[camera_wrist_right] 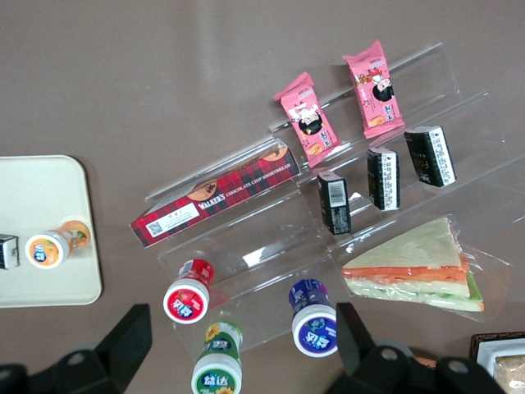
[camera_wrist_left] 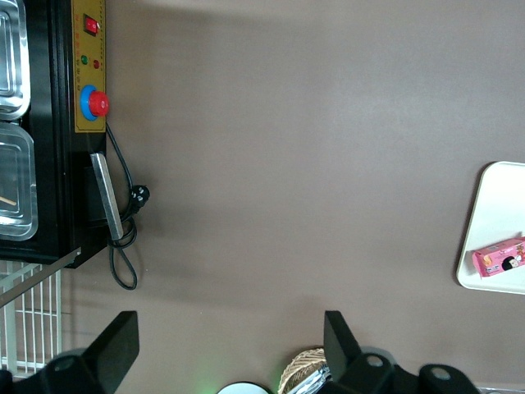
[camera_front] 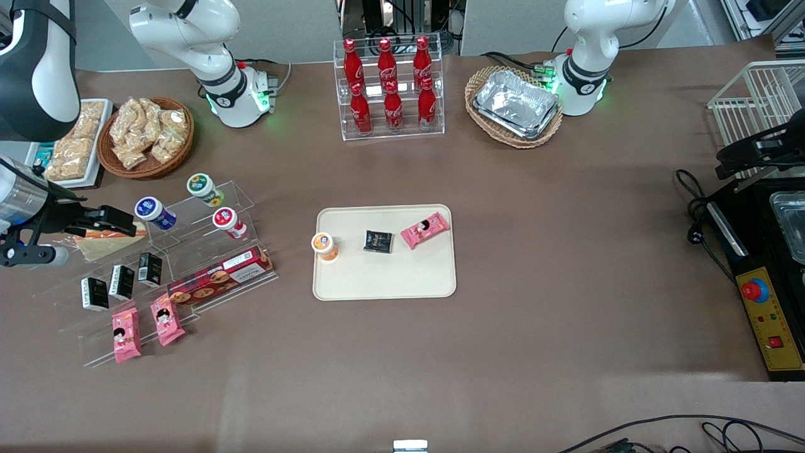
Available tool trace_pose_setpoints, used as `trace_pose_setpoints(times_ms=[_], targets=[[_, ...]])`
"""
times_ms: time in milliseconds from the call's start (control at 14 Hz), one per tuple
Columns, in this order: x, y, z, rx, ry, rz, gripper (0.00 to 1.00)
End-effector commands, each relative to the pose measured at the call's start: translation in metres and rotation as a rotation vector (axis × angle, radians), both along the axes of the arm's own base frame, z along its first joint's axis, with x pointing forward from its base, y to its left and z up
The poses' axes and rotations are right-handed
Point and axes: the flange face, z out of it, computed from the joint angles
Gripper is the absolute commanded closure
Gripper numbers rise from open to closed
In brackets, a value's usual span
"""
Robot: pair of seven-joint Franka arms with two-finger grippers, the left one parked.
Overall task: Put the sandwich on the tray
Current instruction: 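Move the right gripper down to the wrapped sandwich on the acrylic rack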
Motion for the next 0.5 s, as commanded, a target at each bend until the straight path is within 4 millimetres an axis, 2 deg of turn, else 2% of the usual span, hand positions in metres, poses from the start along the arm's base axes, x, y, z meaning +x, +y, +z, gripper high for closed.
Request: trace_pose_setpoints(times_ms=[0, 143, 286, 429], targets=[[-0.003, -0.001, 0.009, -0.001, -0.008, 0.001, 0.0], [-0.011, -0.01, 0.013, -0.022, 0.031, -0.04, 0.0], [-0.013, -0.038, 0.013, -0.04, 0.028, -0.209, 0.0], [-0.017, -0.051, 0.018, -0.089, 0.021, -0.335, 0.0]])
